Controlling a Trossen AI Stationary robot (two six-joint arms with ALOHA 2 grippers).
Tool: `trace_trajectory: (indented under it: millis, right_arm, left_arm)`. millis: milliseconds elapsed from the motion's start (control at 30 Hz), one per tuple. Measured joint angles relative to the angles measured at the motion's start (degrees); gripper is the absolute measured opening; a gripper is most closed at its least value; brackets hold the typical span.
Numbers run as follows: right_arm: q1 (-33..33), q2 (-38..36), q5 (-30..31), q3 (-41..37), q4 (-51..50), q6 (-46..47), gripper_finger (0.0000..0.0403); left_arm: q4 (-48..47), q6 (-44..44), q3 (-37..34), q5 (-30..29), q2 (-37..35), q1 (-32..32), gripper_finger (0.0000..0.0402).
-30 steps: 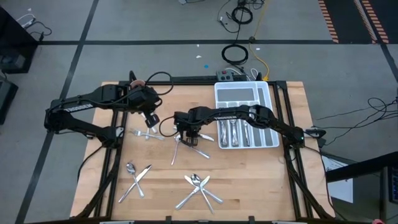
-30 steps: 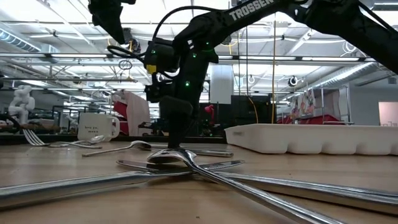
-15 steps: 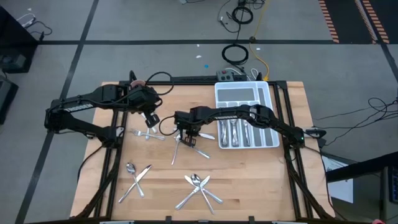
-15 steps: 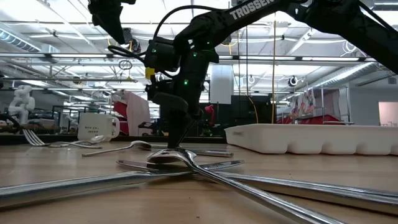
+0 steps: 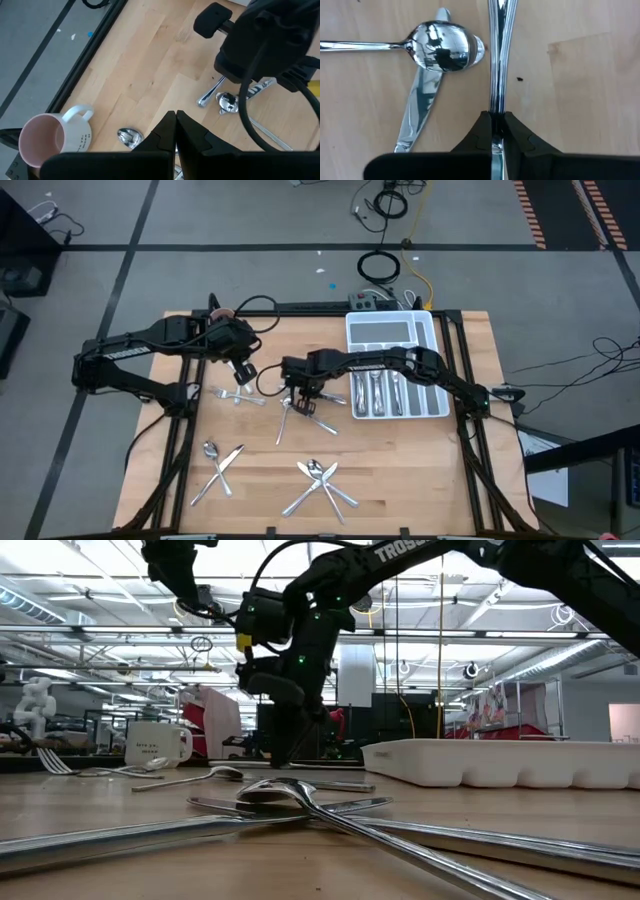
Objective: Sort silverware
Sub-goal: Put the silver table knife into the silverware tray
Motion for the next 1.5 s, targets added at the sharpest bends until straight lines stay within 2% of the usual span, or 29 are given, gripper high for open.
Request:
trace_trajectory:
  millis: [133, 300, 433, 567, 700, 800, 900, 1233, 1367, 1500]
  right_arm:
    - [0.4, -0.1, 0.0, 1.7, -0.5, -0.8, 0.0000]
    - [0.8, -0.1, 0.2, 8.2, -3.5, -4.3, 0.0000]
    - [0.8, -0.4, 1.2, 15.8, -11.9, -11.0, 0.0000]
    - [0.8, -0.7, 7.0, 21.3, -26.5, -19.3, 0.0000]
    - [0.6, -3.3, 12.4, 19.2, -39.4, -24.6, 0.0000]
    - [0.6, -4.5, 16.9, 18.6, -39.8, -25.4, 0.0000]
    - [0.6, -7.1, 15.4, 18.2, -40.2, -26.7, 0.0000]
    - [0.6, -13.3, 13.7, 17.3, -40.0, -21.9, 0.0000]
    - [1.0, -18.0, 13.7, 9.8, -40.1, -22.7, 0.0000]
    - [1.4, -26.4, 14.1, -4.2, -40.1, -26.2, 0.0000]
  left_arm:
    - [0.0, 0.1, 0.0, 0.0, 0.0, 0.0, 0.0013]
    - [0.0, 1.5, 0.0, 0.0, 0.0, 0.0, 0.0013]
    - [-0.7, 1.5, 0.0, 0.0, 0.0, 0.0, 0.0013]
    - [-1.5, 1.4, 0.0, 0.0, 0.0, 0.0, 0.0013]
    - [-1.5, 1.4, 0.0, 0.0, 0.0, 0.0, 0.0013]
    - [-1.3, 1.4, 0.0, 0.0, 0.0, 0.0, 0.0013]
    - [-1.3, 1.1, 0.0, 0.0, 0.0, 0.0, 0.0013]
    - [-1.3, 0.5, -0.1, 0.0, 0.0, 0.0, 0.0013]
    - [-1.3, -0.1, -0.1, 0.0, 0.0, 0.0, 0.0013]
    - [-1.3, -0.2, -0.1, 0.0, 0.0, 0.0, 0.0013]
